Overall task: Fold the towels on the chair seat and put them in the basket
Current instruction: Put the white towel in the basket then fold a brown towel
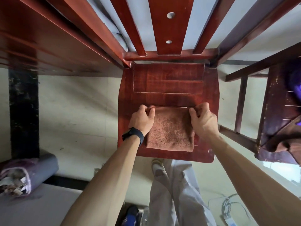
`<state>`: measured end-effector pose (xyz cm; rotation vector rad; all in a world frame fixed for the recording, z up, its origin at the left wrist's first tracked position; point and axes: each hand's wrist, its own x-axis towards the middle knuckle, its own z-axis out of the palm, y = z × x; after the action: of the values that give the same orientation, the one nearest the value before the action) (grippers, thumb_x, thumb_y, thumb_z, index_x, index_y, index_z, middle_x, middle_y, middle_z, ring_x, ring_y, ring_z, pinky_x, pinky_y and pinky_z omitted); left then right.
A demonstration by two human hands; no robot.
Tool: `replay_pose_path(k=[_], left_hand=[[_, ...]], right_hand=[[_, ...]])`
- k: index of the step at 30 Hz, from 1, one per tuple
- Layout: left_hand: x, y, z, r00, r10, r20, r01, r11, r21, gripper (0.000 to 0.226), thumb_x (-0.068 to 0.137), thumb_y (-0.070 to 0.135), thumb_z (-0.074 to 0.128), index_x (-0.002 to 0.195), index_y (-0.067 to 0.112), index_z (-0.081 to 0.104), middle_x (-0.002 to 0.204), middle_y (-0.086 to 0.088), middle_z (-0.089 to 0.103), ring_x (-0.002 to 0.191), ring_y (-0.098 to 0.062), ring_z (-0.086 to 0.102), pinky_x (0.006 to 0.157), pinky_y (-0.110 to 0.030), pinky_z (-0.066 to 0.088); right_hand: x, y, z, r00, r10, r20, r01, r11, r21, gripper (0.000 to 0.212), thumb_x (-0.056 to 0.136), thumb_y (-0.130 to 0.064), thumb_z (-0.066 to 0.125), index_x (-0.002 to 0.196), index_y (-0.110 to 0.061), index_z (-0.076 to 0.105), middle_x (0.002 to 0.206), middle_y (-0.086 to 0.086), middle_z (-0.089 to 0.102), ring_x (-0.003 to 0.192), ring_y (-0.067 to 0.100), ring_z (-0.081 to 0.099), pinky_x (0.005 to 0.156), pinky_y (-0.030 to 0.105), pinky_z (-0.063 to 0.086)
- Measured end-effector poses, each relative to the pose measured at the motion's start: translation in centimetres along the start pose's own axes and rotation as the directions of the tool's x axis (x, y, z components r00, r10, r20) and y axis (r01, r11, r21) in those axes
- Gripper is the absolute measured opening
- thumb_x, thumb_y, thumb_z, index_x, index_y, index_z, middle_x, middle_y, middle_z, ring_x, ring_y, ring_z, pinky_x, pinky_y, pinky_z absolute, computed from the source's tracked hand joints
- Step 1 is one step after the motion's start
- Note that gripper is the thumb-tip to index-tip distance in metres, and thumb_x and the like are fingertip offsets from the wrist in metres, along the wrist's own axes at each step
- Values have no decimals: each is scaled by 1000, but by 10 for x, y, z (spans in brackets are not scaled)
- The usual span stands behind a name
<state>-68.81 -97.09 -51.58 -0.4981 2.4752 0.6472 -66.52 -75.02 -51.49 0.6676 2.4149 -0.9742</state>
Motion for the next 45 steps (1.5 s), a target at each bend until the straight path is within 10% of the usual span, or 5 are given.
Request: replay_pose_path(k=[8,11,24,36,45], left_hand=[[-34,-12,8,864,430,-260,-326,874,361,45,87,39,57,123,12,56,135,-12,53,122,-33,52,99,-48,41],[-50,-15,25,804,595,-6,-529,719,452,62,91,42,52,147,18,41,161,-3,26,148,-25,23,118,-54,18],[-42,-42,61,943,322,-81,-254,857,449,85,89,69,32,157,29,1,165,-5,-9,152,-27,-1,116,-59,-4],[-41,-12,28,976,-186,-109,119,888,-444,47,82,16,74,126,19,55,112,-2,66,84,-7,61,85,-28,52],[-24,-23,14,961,-261,94,277,898,-341,20,78,31,80,93,21,72,96,-1,75,95,-20,70,92,-32,53]], right_hand=[[-32,7,16,904,-176,-390,199,980,21,19,96,-31,57,105,-15,60,101,3,58,96,28,54,87,39,43],[-57,13,38,887,-358,-292,319,932,-174,27,94,-24,58,118,-15,65,130,5,59,117,27,54,94,40,42],[-55,43,73,967,-240,-81,186,889,-418,69,102,-54,31,160,-25,7,168,5,4,155,24,2,122,57,4],[-37,30,5,954,295,47,-295,909,295,36,84,-37,72,116,-25,60,96,-12,69,94,17,68,88,40,56],[-30,19,3,918,342,204,-384,894,231,45,84,-36,75,123,-18,64,107,-3,70,108,21,65,98,37,51]])
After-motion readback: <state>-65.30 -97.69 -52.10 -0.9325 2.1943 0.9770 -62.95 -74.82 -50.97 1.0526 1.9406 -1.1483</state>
